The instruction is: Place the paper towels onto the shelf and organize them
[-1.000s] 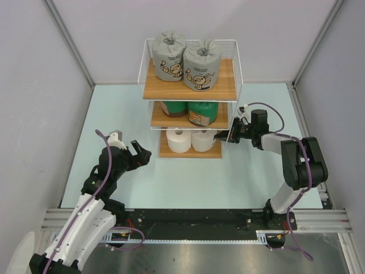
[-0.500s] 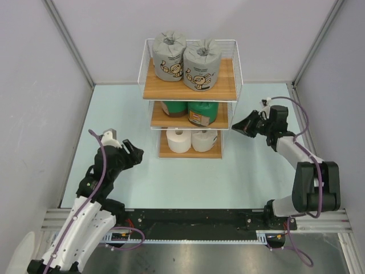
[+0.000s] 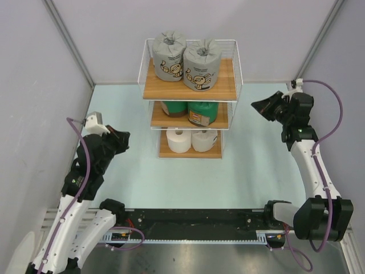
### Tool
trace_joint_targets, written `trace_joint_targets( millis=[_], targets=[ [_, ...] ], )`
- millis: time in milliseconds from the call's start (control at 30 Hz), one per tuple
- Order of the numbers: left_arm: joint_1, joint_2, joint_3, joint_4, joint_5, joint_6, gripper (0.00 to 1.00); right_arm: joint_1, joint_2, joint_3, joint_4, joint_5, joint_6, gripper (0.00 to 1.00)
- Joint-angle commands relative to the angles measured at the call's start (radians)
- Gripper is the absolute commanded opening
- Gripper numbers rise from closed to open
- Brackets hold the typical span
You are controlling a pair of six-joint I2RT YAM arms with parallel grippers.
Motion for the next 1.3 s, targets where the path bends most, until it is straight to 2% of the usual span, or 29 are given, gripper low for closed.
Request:
trace_joint_targets(
  millis=[0, 233, 400, 533, 600, 800, 1000, 1167, 1267],
  targets=[
    [-0.004, 0.060, 0.133, 0.060, 0.004, 0.055, 0.00, -0.004, 0.013, 0.147, -0.016, -0.023, -0.012, 0.00],
    [-0.004, 0.199, 0.333, 0.106, -0.001, 0.131, 0.00, -0.004, 0.084, 0.288, 0.036, -0.258, 0.004, 0.00],
    [-0.001, 0.250, 0.391, 0.169, 0.077, 0.167, 0.00, 0.005, 0.118, 0.311, 0.185, -0.497, 0.088, 0.00],
    [0.022, 0.293, 0.419, 0.195, 0.153, 0.154, 0.00, 0.039, 0.101, 0.331, 0.138, -0.519, 0.042, 0.00],
    [0.043, 0.316, 0.416, 0.218, 0.253, 0.126, 0.00, 0.045, 0.101, 0.338, 0.086, -0.528, 0.010, 0.00],
    [0.152, 0.354, 0.393, 0.263, 0.389, 0.062, 0.00, 0.099, 0.078, 0.341, 0.027, -0.530, -0.036, 0.00],
    [0.281, 0.402, 0.377, 0.338, 0.599, -0.013, 0.00, 0.105, 0.069, 0.350, -0.020, -0.542, -0.064, 0.00],
    [0.292, 0.460, 0.390, 0.412, 0.755, -0.067, 0.00, 0.126, 0.059, 0.357, -0.117, -0.527, -0.116, 0.00],
    [0.292, 0.494, 0.400, 0.413, 0.777, -0.072, 0.00, 0.148, 0.064, 0.357, -0.132, -0.553, -0.128, 0.00]
  ],
)
